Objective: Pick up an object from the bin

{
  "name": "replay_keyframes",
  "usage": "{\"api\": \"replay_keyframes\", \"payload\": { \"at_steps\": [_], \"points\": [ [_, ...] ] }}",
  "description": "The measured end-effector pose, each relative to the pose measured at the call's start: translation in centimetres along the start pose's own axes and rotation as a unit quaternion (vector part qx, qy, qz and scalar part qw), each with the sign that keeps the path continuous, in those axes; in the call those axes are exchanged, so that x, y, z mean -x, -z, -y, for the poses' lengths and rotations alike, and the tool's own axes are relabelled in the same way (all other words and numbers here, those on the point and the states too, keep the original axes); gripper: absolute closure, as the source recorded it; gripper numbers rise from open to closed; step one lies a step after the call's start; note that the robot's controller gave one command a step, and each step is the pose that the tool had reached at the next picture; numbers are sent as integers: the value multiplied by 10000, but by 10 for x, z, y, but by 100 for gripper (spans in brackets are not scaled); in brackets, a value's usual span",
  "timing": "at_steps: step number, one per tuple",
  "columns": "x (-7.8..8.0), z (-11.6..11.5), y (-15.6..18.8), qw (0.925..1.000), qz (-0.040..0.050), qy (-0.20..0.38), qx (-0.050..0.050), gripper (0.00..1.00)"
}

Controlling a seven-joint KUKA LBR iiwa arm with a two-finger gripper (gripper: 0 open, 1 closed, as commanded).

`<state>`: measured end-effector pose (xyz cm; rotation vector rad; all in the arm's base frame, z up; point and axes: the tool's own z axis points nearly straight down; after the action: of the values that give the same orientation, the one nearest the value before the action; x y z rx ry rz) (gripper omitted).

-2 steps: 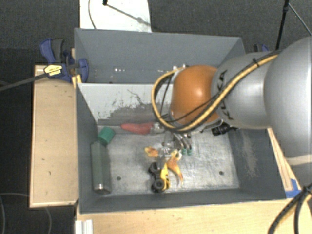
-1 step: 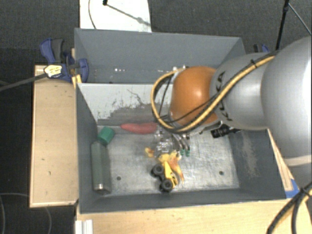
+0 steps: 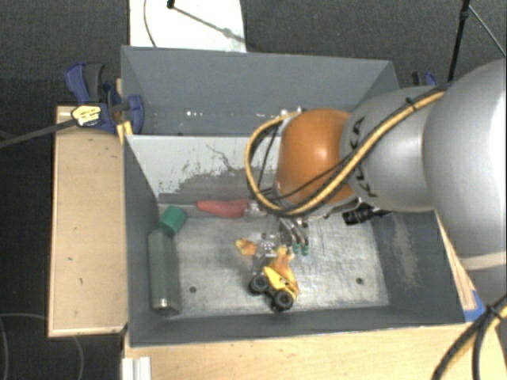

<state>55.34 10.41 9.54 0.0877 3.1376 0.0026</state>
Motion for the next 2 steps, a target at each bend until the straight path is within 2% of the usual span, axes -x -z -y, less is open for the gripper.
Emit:
{"api": "replay_keyframes", "payload": {
  "at_steps": [1, 2],
  "points": [
    [0, 0, 1, 10000, -3, -21, 3, 100],
    [0, 0, 1, 10000, -3, -20, 4, 100]
  ]
}}
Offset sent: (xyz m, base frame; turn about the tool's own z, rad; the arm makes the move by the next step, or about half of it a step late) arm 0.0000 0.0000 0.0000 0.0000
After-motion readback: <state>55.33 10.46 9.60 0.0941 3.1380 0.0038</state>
